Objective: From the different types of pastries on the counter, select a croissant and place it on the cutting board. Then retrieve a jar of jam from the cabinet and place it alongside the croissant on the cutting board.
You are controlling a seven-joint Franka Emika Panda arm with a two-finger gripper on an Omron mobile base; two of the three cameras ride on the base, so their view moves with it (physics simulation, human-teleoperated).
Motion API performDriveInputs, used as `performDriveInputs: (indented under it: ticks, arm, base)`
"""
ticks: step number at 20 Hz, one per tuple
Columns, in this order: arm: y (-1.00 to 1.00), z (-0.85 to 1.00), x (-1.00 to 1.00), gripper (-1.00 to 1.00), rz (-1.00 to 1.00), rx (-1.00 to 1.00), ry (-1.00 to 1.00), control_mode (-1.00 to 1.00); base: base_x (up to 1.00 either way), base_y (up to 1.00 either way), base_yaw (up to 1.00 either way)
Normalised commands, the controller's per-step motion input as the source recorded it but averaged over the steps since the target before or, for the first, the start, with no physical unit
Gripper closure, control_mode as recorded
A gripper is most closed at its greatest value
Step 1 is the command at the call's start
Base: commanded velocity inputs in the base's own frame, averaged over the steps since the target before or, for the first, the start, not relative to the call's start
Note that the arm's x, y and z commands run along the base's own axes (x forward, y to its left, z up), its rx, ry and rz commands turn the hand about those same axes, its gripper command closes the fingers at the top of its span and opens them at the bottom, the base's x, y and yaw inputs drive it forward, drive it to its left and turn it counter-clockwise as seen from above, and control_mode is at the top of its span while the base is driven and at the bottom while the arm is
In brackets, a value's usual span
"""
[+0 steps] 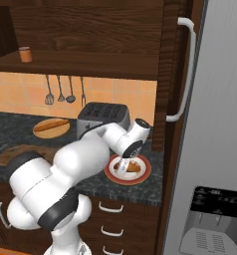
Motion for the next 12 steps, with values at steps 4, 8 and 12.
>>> performDriveInputs:
  ticks: [4,8,12]
  arm:
    - [-0.11,-0.01,0.18,-1.00,0.00,-0.01,0.00,-1.00]
    - [-0.09,-0.02,0.23,-1.00,0.00,-0.02,0.00,-1.00]
    - [-0.07,-0.13,0.15,-1.00,0.00,0.00,0.00,-1.00]
  base:
    - [0.00,0.00,0.00]
    - [0.00,0.00,0.00]
    - [0.00,0.00,0.00]
